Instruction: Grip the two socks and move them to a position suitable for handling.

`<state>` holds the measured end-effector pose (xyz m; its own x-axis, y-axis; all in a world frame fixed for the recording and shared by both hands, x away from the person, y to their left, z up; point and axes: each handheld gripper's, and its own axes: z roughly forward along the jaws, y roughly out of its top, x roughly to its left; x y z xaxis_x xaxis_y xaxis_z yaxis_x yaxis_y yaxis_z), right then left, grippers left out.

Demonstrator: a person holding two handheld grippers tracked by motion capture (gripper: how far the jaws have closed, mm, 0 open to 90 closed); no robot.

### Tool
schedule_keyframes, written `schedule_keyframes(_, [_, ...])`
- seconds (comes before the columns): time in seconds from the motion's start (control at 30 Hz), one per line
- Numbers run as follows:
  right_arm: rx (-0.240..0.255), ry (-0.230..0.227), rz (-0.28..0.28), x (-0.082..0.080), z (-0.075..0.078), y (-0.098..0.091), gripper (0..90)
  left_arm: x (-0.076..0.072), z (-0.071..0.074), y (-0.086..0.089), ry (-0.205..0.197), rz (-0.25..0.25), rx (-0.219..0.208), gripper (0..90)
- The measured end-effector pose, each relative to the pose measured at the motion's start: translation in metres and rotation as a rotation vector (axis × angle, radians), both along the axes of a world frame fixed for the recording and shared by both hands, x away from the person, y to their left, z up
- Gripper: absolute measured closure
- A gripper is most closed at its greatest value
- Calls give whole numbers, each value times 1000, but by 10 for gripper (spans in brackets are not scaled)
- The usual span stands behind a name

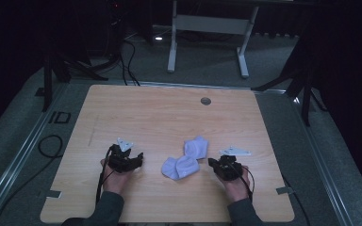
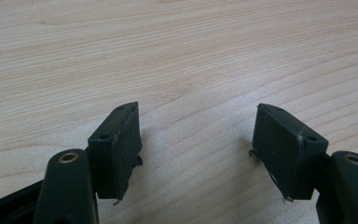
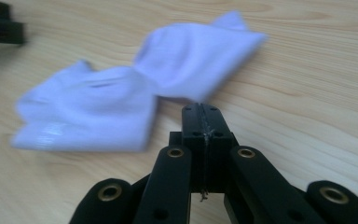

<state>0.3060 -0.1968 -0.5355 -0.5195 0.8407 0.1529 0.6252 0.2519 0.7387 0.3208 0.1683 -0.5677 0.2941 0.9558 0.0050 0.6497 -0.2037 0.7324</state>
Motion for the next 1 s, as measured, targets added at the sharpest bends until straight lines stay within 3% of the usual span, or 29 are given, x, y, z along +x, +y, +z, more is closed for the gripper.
schedule_keyframes(0.3, [-18, 7, 111, -10, -1, 39, 898, 0, 0, 0, -1, 1, -1, 324])
schedule_keyframes(0.47, [-34, 20, 116, -9, -9, 50, 892, 0, 0, 0, -1, 2, -1, 324])
schedule_keyframes(0.63, [-99, 32, 122, -7, -21, 62, 895, 0, 0, -1, -2, 4, -3, 325])
schedule_keyframes(0.9, [-149, -16, 165, -9, -22, 68, 898, -2, 3, -3, 15, -4, 3, 387])
schedule_keyframes(1.0, [-162, -26, 192, -9, -22, 71, 899, -3, 4, -3, 24, -1, 5, 455])
